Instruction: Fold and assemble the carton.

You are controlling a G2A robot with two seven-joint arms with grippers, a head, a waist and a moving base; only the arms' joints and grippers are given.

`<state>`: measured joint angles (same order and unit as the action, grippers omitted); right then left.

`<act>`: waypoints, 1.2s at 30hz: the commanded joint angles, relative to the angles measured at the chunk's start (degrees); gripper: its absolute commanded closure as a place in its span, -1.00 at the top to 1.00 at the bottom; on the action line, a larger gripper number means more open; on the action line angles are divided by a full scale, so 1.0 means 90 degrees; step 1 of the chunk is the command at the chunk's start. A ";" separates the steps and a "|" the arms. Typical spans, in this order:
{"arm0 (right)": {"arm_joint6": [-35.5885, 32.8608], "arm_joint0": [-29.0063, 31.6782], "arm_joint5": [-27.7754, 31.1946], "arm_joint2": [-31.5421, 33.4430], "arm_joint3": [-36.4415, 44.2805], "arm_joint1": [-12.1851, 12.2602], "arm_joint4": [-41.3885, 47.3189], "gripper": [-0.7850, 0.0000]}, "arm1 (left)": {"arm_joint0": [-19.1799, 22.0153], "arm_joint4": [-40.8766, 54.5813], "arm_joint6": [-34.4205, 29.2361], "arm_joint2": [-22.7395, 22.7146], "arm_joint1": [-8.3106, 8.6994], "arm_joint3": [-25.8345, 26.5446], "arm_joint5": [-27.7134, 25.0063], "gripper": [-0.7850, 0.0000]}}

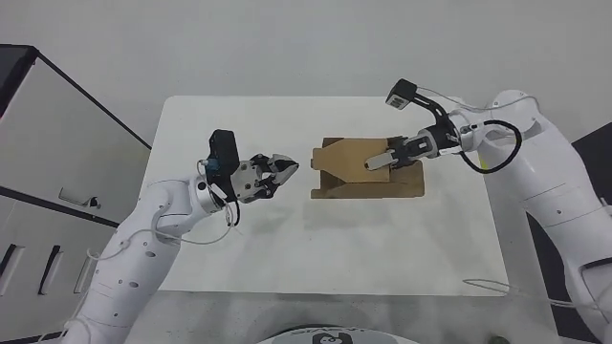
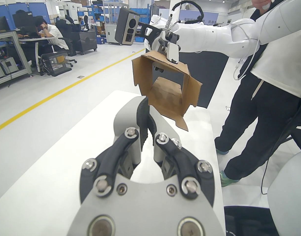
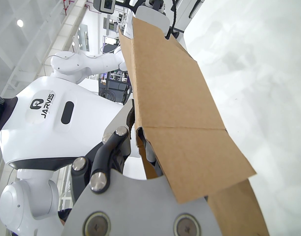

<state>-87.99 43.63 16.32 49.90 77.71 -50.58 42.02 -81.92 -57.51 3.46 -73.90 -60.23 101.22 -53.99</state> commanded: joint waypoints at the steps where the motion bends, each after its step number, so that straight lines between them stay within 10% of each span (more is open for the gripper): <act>1: 0.0178 0.0083 0.0042 0.0018 0.0017 -0.0001 -0.0043 -1.00 | -0.0019 0.0052 -0.0046 0.0032 -0.0002 -0.0004 0.0038 -1.00; 36: -0.0002 0.0874 -0.0002 0.0840 0.0201 -0.0324 0.0941 -1.00 | 0.0633 0.1001 -0.0465 0.0996 -0.0129 -0.0108 -0.0338 -1.00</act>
<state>-88.01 51.41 16.30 57.39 79.42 -53.44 50.59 -76.31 -48.53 -0.69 -64.99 -61.38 100.19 -57.02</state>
